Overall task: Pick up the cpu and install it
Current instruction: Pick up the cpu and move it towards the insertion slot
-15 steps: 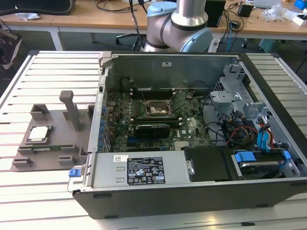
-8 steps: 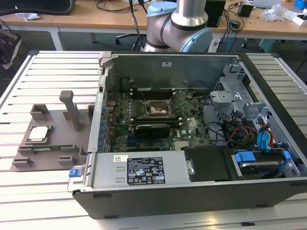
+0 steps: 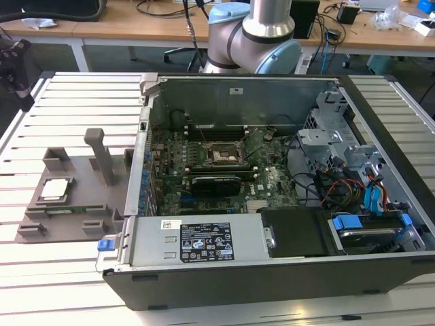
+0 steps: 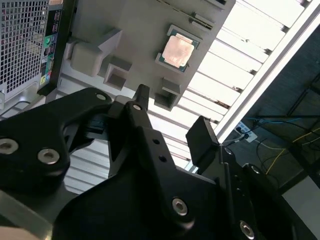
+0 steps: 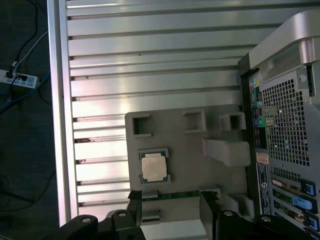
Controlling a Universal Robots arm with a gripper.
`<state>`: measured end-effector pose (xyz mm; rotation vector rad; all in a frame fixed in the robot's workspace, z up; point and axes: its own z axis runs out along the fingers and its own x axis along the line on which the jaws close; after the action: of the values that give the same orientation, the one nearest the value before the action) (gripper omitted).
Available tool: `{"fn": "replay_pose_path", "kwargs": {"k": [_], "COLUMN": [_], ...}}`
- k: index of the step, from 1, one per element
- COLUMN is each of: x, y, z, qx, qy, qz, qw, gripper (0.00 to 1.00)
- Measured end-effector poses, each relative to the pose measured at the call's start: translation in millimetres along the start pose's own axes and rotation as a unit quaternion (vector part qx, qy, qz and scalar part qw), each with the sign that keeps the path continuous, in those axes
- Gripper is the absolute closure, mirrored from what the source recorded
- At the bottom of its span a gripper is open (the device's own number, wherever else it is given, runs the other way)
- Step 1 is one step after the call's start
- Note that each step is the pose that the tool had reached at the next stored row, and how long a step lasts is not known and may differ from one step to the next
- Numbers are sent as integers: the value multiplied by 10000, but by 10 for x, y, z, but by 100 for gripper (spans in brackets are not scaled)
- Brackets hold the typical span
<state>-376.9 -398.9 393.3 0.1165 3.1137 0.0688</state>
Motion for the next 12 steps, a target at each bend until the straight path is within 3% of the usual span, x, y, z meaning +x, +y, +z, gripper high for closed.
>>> {"fn": "replay_pose_path", "kwargs": {"k": [1,12], "x": [0,2], "y": [0,0], "z": [0,0], "qx": [0,0], "qy": [0,0], "qz": [0,0], "qw": [10000,10000], "gripper": [40,40]}}
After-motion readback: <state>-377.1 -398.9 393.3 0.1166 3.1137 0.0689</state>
